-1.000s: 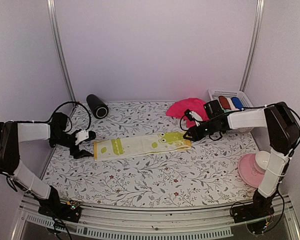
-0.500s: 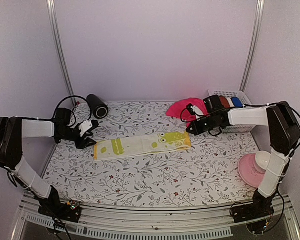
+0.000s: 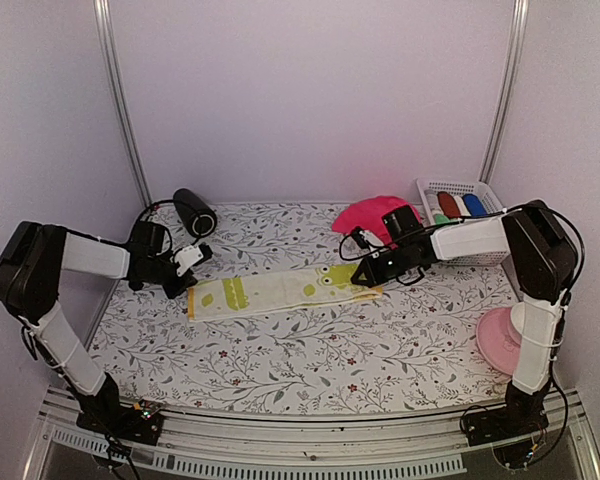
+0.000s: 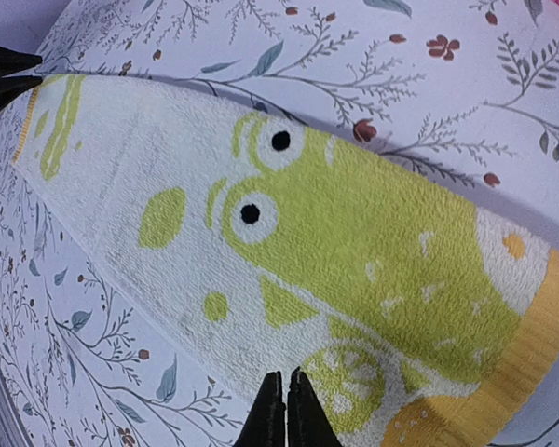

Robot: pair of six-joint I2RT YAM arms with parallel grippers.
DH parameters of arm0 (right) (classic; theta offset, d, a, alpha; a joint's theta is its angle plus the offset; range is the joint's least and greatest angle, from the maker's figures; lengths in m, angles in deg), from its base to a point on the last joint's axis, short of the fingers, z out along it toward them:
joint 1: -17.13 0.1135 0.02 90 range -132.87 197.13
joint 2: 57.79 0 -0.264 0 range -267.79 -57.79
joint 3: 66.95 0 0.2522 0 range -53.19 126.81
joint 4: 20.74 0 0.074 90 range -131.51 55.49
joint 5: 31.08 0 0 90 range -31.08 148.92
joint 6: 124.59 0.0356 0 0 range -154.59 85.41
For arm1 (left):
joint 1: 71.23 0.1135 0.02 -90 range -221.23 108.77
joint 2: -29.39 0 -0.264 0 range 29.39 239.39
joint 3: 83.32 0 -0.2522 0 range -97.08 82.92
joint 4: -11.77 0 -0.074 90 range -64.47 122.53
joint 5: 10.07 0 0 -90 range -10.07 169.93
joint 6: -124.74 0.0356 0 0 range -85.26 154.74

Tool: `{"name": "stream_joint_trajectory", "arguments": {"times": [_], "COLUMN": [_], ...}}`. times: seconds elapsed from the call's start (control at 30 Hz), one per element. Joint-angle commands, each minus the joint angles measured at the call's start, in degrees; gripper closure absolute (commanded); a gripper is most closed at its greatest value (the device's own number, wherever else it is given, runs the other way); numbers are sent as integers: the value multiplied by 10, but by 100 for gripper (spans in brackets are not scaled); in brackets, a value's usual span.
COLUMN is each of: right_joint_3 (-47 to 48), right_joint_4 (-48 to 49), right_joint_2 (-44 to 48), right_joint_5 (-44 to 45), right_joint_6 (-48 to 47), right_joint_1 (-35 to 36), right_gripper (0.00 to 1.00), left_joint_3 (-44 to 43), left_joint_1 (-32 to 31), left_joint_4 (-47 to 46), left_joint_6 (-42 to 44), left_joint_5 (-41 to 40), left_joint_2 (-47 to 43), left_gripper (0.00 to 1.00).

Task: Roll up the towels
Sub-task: Smooth out the towel at the center of the board.

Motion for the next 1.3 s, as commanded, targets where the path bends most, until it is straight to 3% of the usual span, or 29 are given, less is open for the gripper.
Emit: {"name": "stream_joint_trajectory", "arguments": {"times": [0.0, 0.37, 0.5, 0.67, 0.77, 0.87, 1.0, 1.1, 1.27], "right_joint_3": [-37, -36, -23, 19, 49, 86, 120, 132, 133], "right_joint_4": [-13, -51, -57, -60, -62, -65, -69, -71, -73], "right_joint_2": [14, 20, 42, 47, 28, 1, -37, -58, -81], "right_joint_5": [-3, 19, 17, 57, 79, 102, 131, 151, 166], "right_joint_6": [2, 10, 9, 18, 29, 36, 42, 46, 57], "right_joint_1": [0, 1, 0, 0, 1, 1, 0, -1, -4], "right_gripper": [98, 98, 97, 95, 94, 94, 94, 94, 94], "left_joint_3": [12, 4, 0, -15, -21, -20, -11, 4, 22], "left_joint_1": [-9, -26, -25, -23, -24, -25, -29, -37, -49], "left_joint_4": [-41, -54, -55, -38, -21, -4, 17, 28, 43], "left_joint_6": [-8, -7, -14, -24, -32, -42, -46, -35, -24], "left_joint_5": [-66, -137, -150, -152, -142, -114, -48, -2, 35], "left_joint_2": [19, 52, 40, 12, -13, -40, -66, -81, -82], "left_gripper": [75, 75, 71, 55, 39, 22, 11, 14, 34]}}
